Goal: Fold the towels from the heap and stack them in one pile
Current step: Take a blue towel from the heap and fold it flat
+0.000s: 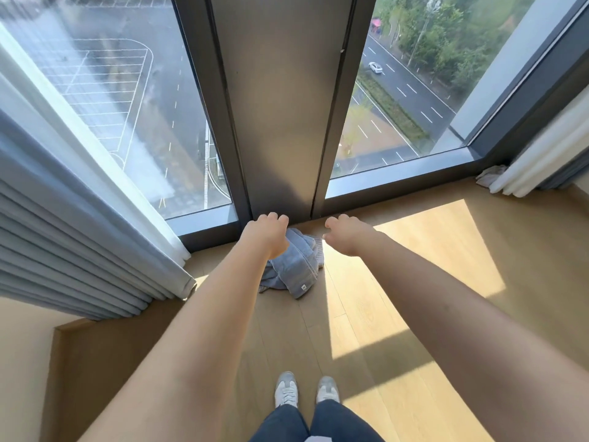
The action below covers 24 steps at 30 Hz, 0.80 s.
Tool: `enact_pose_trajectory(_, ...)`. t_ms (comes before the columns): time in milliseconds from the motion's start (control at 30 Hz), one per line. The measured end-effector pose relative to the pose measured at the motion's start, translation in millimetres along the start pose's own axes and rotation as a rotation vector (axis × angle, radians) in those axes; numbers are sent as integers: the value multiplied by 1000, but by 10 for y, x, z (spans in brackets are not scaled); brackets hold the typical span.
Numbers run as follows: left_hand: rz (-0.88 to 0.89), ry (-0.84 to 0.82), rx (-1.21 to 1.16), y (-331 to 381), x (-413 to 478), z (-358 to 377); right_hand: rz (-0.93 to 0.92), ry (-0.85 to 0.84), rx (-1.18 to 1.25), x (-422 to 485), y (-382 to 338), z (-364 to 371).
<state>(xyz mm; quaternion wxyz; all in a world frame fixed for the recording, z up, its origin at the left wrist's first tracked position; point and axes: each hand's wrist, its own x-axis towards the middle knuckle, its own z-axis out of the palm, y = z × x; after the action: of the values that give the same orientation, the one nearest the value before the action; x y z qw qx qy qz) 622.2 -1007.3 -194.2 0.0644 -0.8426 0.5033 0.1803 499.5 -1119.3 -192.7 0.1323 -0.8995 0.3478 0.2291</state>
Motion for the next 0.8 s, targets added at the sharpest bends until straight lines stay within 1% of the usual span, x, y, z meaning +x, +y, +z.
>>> enact_pose_trajectory(167,-70,15,-4,-52,77,246,-62,-39,-27,242,23,187)
enact_pose_trajectory(233,-93,36,-6,-53,142,347,-84,-24,-43,343,47,276)
enact_pose_trajectory(300,-108,91,20,-47,230,473,-105,39,-69,461,76,383)
enact_pose_trajectory(367,-123,151,51,-41,327,636,-143,137,-113,599,110,523)
enact_pose_trajectory(567,-151,267,87,-41,647,1282,-265,364,-164,1085,227,1123)
enact_pose_trajectory(633,-139,289,75,-58,783,1588,-291,428,-148,1312,268,1400)
enact_pose_trajectory(733,-111,314,91,-175,1089,2161,-277,489,-139,1725,300,1928)
enact_pose_trajectory(800,-95,415,119,-306,1322,2526,-293,573,-166,2049,308,2289)
